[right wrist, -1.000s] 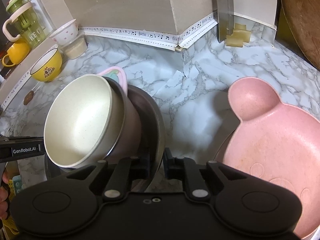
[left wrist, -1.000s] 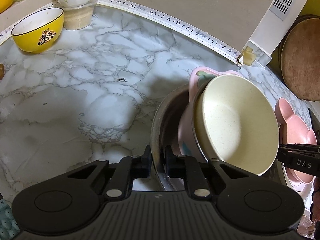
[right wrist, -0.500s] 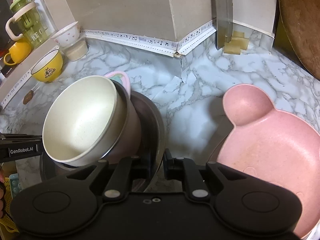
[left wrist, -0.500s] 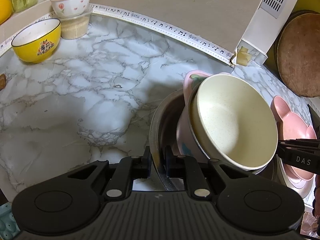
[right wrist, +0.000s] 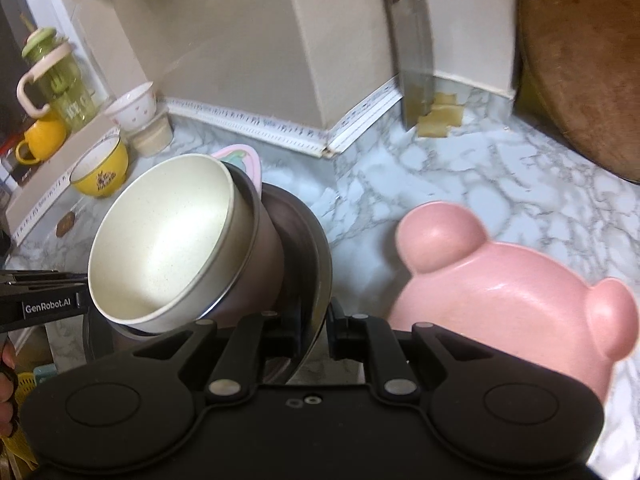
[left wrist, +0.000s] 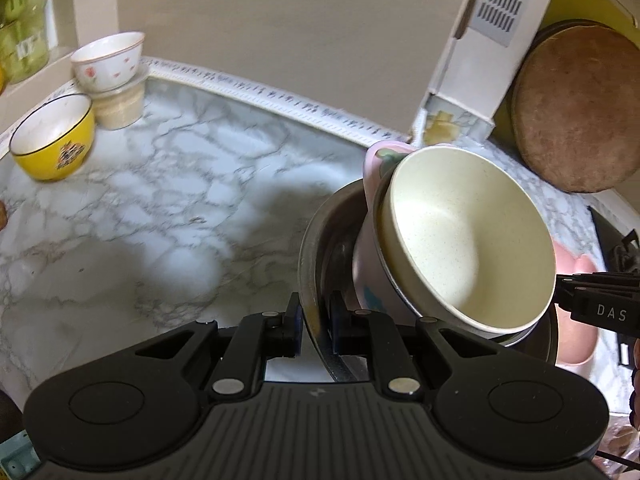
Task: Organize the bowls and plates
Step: 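Lift and carry the steel bowl stack with both grippers over the plates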
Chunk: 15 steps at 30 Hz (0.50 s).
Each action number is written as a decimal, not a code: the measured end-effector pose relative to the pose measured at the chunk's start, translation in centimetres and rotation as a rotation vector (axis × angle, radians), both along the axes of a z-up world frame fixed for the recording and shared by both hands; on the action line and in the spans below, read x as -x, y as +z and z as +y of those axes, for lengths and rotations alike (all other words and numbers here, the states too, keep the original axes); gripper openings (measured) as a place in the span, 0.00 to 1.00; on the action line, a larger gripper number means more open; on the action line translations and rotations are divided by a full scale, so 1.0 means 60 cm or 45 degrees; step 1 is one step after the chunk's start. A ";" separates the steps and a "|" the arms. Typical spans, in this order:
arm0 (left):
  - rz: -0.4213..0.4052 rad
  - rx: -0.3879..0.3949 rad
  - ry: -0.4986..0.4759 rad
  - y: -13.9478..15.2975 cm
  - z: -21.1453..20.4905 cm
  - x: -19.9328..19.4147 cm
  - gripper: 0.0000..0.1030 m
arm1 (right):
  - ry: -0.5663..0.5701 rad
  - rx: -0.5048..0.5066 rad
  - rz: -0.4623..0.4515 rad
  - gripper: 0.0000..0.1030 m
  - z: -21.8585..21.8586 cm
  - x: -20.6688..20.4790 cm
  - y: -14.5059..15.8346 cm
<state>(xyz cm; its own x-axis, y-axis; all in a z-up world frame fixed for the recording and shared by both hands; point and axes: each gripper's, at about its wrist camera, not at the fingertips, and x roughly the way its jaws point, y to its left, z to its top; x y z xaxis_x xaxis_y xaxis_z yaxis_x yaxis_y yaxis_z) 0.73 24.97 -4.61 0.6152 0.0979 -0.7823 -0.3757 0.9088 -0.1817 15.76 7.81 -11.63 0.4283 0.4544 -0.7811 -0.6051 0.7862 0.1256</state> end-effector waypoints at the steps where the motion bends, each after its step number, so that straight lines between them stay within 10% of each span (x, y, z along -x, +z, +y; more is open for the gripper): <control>1: -0.001 0.003 -0.010 0.004 -0.005 -0.004 0.12 | -0.009 -0.008 -0.005 0.12 -0.008 0.000 0.007; 15: -0.043 -0.039 -0.218 0.046 -0.131 -0.088 0.12 | -0.198 -0.082 -0.066 0.12 -0.152 -0.019 0.059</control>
